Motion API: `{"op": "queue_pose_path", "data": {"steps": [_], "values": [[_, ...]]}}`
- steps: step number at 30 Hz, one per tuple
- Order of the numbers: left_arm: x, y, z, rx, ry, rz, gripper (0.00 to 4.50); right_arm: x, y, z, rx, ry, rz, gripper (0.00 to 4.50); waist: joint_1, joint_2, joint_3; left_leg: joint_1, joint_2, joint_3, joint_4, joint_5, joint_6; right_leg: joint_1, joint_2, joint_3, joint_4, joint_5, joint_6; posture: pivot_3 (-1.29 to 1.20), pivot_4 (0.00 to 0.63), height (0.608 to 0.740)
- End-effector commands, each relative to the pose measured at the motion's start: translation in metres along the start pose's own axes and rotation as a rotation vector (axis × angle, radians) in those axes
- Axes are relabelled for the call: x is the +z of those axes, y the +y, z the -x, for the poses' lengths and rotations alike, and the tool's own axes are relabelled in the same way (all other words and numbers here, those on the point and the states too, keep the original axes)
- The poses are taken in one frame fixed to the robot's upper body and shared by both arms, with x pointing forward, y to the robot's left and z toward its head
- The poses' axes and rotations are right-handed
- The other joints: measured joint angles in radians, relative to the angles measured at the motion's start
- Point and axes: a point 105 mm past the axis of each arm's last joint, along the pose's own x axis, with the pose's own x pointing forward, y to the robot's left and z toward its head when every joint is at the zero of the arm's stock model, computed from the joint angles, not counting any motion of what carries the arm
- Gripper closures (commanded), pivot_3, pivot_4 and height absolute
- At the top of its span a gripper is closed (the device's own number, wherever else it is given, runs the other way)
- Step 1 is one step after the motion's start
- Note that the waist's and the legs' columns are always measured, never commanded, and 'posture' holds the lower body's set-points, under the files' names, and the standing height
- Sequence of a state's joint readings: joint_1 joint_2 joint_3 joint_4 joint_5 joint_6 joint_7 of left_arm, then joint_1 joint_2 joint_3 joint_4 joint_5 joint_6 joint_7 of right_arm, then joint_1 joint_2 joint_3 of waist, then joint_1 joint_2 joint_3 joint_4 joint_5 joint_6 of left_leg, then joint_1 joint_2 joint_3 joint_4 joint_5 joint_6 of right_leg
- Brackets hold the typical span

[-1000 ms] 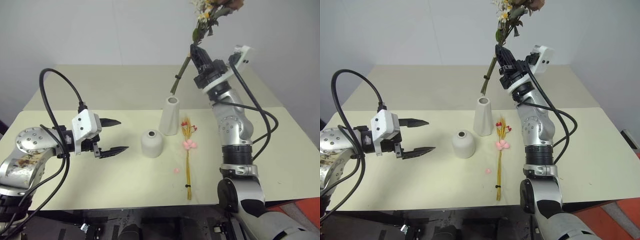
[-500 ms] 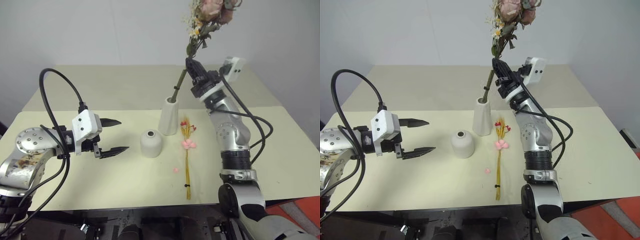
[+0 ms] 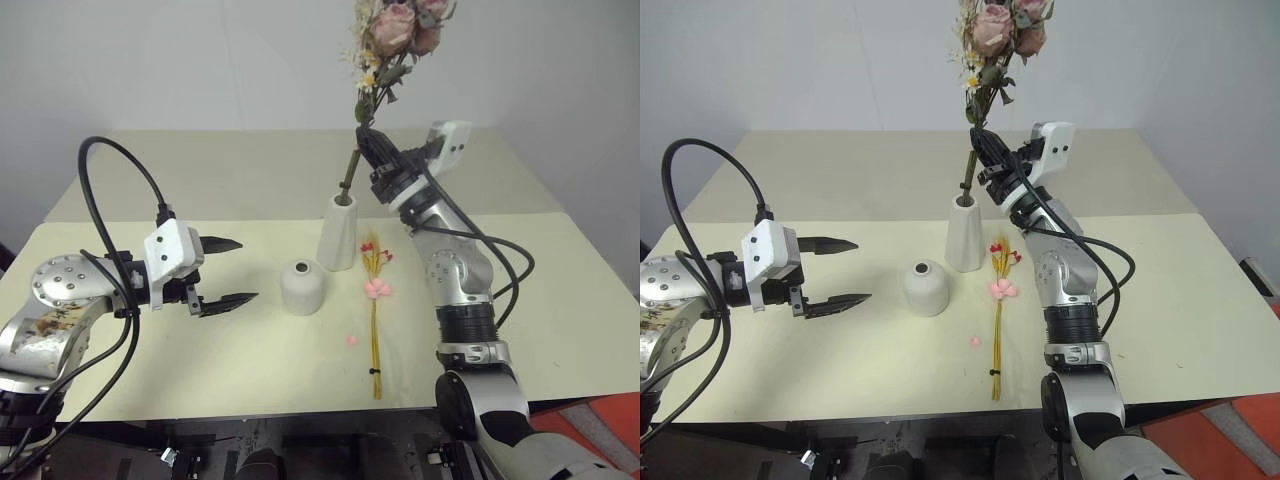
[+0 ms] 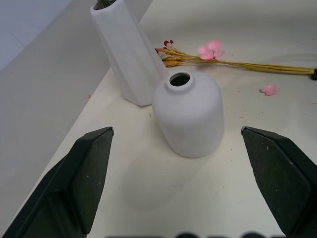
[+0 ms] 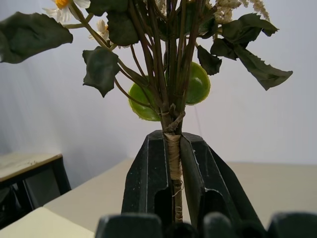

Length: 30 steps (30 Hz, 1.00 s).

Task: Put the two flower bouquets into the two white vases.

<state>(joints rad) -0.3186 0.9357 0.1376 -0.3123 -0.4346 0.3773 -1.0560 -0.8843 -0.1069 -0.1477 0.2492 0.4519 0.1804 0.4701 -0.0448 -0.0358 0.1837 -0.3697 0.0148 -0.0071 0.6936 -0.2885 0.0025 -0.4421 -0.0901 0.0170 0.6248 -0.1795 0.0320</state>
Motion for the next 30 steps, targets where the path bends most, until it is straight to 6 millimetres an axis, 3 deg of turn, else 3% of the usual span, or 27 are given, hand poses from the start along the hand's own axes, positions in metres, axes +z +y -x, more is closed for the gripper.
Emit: {"op": "queue_pose_path", "data": {"steps": [1,21,30], "values": [[0.014,0.005,0.006,0.037,-0.047,-0.026,0.0,0.008,0.003,-0.001,0.016,-0.039,0.031,4.34,0.0,0.0,0.0,0.0,0.0,0.0,0.0,0.0,0.0,0.0,0.0,0.0,0.0,0.0,0.0,0.0,0.15,0.74],[0.018,0.007,0.01,0.049,-0.068,-0.026,0.0,-0.011,0.001,0.004,0.008,0.04,0.074,4.34,-0.001,0.0,0.0,0.0,0.0,0.0,0.0,0.0,0.0,0.0,0.0,0.0,0.0,0.0,0.0,0.0,0.15,0.74],[0.017,0.009,0.011,0.057,-0.065,-0.027,0.0,-0.01,0.009,0.014,0.027,0.035,0.079,1.22,0.0,0.0,0.0,0.0,0.0,0.0,0.0,0.0,0.0,0.0,0.0,0.0,0.0,0.0,0.0,0.0,0.15,0.74]]}}
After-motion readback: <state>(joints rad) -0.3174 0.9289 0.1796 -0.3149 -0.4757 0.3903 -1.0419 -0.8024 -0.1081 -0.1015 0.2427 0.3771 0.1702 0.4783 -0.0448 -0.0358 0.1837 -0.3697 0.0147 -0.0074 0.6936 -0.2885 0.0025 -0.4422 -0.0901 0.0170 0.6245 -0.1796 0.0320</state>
